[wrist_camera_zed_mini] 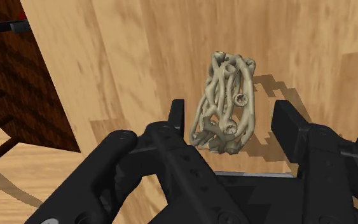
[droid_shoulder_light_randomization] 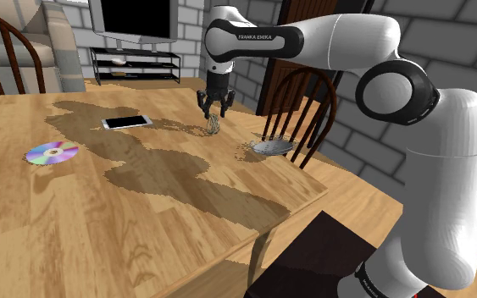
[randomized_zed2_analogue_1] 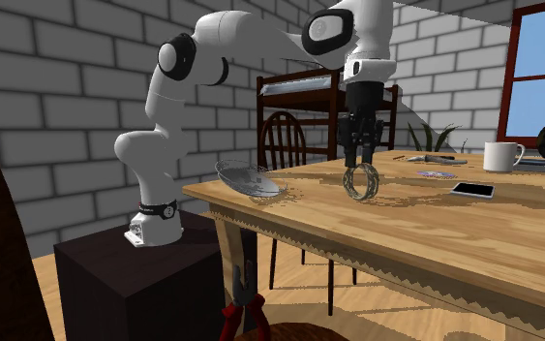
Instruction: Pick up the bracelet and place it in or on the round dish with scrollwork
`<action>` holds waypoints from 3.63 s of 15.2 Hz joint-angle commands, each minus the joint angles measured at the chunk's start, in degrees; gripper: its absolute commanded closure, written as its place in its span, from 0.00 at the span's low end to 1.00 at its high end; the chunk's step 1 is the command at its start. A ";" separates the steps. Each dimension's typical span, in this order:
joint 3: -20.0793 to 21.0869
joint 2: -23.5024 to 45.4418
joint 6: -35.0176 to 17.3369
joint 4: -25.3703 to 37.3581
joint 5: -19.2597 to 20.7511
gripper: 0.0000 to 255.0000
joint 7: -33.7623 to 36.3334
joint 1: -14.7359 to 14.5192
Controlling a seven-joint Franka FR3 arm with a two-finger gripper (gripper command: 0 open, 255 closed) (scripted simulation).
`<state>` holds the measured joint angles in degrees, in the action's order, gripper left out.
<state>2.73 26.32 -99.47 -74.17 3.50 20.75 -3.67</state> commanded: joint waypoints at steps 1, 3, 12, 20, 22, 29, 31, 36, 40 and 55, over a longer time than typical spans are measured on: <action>0.00 0.00 0.00 0.00 0.00 1.00 0.00 0.00; 0.00 0.00 0.00 0.00 0.00 1.00 0.00 0.00; 0.01 0.19 2.40 2.60 -0.01 1.00 -0.10 -0.05; 0.00 1.70 9.46 11.17 0.02 1.00 -0.37 -0.24; -0.01 2.37 11.43 13.81 0.05 1.00 -0.44 -0.31; -0.09 6.53 19.65 26.20 0.22 1.00 -0.78 -0.69; -0.15 8.80 22.85 31.68 0.32 1.00 -0.92 -0.87; -0.19 -7.16 15.30 8.22 -0.39 1.00 -2.15 1.21; -0.81 -18.08 12.07 -5.84 -0.93 1.00 -3.95 2.70; -4.43 -43.93 9.42 -34.05 -0.61 1.00 -10.48 5.82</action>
<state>-1.68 -17.23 -89.38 -107.17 2.87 10.28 2.13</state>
